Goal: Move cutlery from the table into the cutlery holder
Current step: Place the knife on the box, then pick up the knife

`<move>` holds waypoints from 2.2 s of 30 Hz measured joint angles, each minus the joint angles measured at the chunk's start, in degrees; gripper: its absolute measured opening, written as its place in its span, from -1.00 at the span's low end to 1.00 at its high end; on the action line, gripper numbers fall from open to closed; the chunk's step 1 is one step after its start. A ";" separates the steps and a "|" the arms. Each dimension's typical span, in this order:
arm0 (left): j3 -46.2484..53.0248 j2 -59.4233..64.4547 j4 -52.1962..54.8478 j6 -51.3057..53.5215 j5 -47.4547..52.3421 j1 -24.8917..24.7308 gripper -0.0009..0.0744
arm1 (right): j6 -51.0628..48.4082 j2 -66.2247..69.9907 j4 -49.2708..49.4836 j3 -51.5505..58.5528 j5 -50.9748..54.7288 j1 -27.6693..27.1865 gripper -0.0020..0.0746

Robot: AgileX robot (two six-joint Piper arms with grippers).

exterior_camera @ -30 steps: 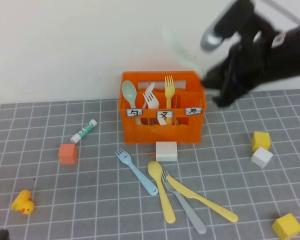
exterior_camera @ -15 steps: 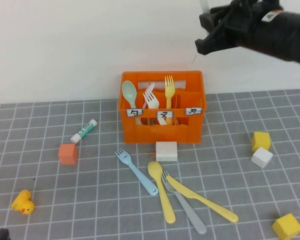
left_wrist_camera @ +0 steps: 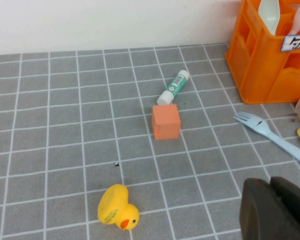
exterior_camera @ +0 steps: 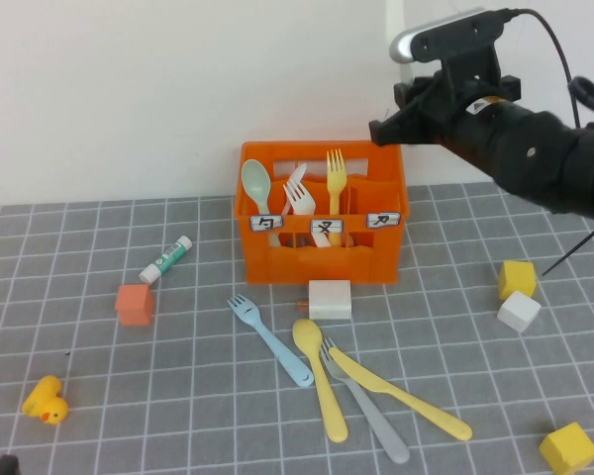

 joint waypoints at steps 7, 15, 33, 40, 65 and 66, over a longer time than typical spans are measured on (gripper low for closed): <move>1.26 0.00 1.11 0.00 -1.84 0.00 -0.98 | 4.54 0.11 -3.78 0.61 -8.58 3.11 -0.55; 1.26 0.00 1.68 0.13 -2.15 0.00 -0.98 | 6.65 0.11 -5.10 8.83 -15.97 6.50 -0.55; 1.26 0.00 1.68 0.13 -2.15 0.00 -0.98 | 18.01 9.33 -22.16 12.69 -34.98 6.49 -0.55; 1.26 0.00 1.68 0.13 -2.05 0.00 -0.98 | 19.09 10.33 -22.54 12.69 -34.93 6.49 -0.55; 1.26 0.00 1.80 0.01 -2.05 0.00 -0.98 | 13.49 2.30 -21.24 12.78 -17.48 6.49 -0.09; 1.26 0.00 1.80 0.01 -2.05 0.00 -0.98 | 13.37 -0.33 -21.24 12.78 -13.66 6.49 -0.14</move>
